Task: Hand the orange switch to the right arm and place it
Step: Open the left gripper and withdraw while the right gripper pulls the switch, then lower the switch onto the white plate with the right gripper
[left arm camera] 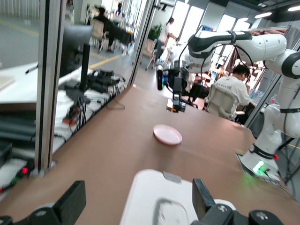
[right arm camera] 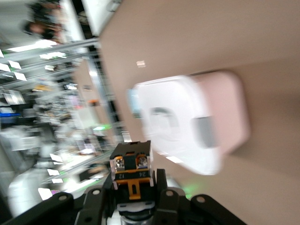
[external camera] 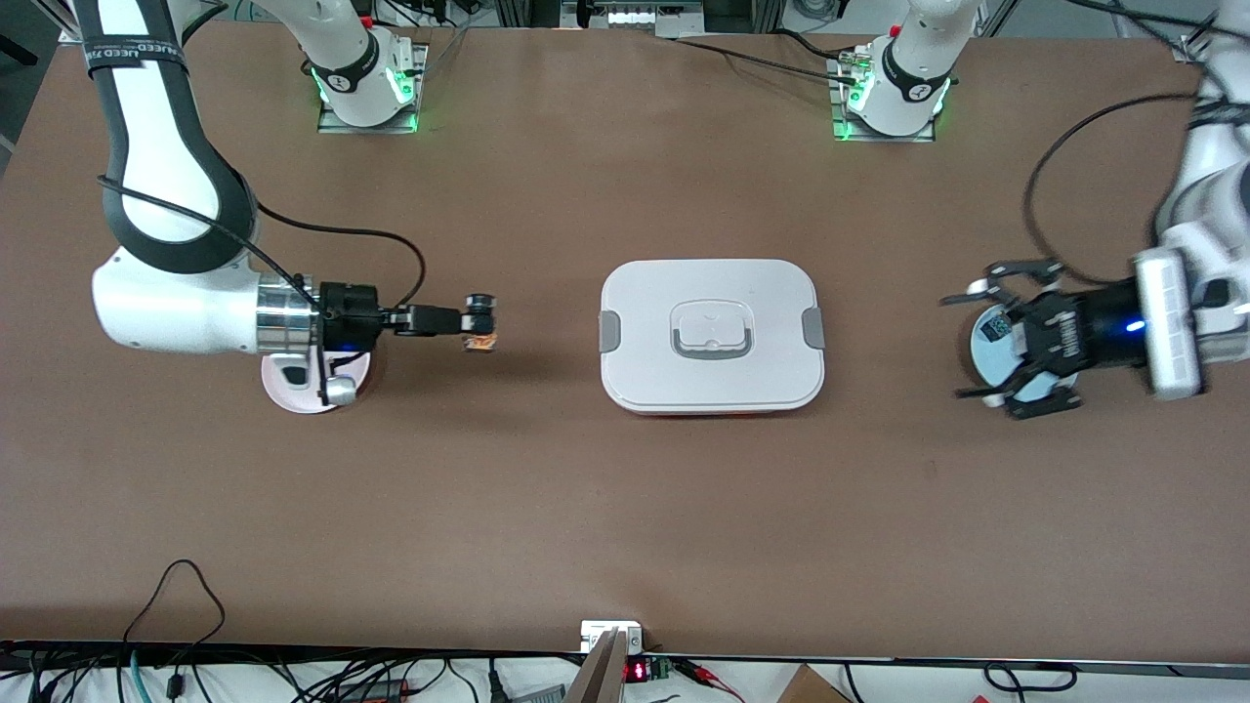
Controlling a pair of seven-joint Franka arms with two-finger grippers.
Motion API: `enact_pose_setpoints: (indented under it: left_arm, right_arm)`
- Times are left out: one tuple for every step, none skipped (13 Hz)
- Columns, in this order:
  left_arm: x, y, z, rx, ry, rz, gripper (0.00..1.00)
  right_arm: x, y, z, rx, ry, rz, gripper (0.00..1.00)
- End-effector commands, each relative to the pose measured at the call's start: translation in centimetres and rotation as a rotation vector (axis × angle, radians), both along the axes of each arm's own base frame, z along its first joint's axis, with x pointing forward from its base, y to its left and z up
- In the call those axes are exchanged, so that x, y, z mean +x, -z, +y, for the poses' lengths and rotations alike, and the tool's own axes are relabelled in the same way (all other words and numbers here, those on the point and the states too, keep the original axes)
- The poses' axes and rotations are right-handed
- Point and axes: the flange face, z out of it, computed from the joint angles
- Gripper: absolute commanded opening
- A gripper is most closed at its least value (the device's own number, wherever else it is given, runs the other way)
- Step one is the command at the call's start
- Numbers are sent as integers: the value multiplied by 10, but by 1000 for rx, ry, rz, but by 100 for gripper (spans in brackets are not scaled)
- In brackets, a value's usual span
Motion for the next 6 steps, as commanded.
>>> enact_pose_setpoints:
  left_arm:
    - [-28, -26, 34, 198, -7, 90, 100]
    - [-31, -26, 45, 247, -17, 122, 100]
    - [-32, -32, 51, 298, -19, 136, 100]
    - [-34, -43, 56, 385, -21, 146, 100]
    - [-35, -52, 58, 475, -31, 173, 100]
    - [-36, -64, 53, 557, -24, 182, 100]
  right_arm:
    - [-1, 3, -31, -156, -143, -94, 0]
    - [-2, 7, -41, -216, -194, -123, 0]
    - [-4, 12, -50, -292, -266, -155, 0]
    - [-7, 17, -57, -377, -351, -192, 0]
    - [-9, 23, -64, -455, -460, -241, 0]
    - [-11, 30, -73, -512, -566, -283, 0]
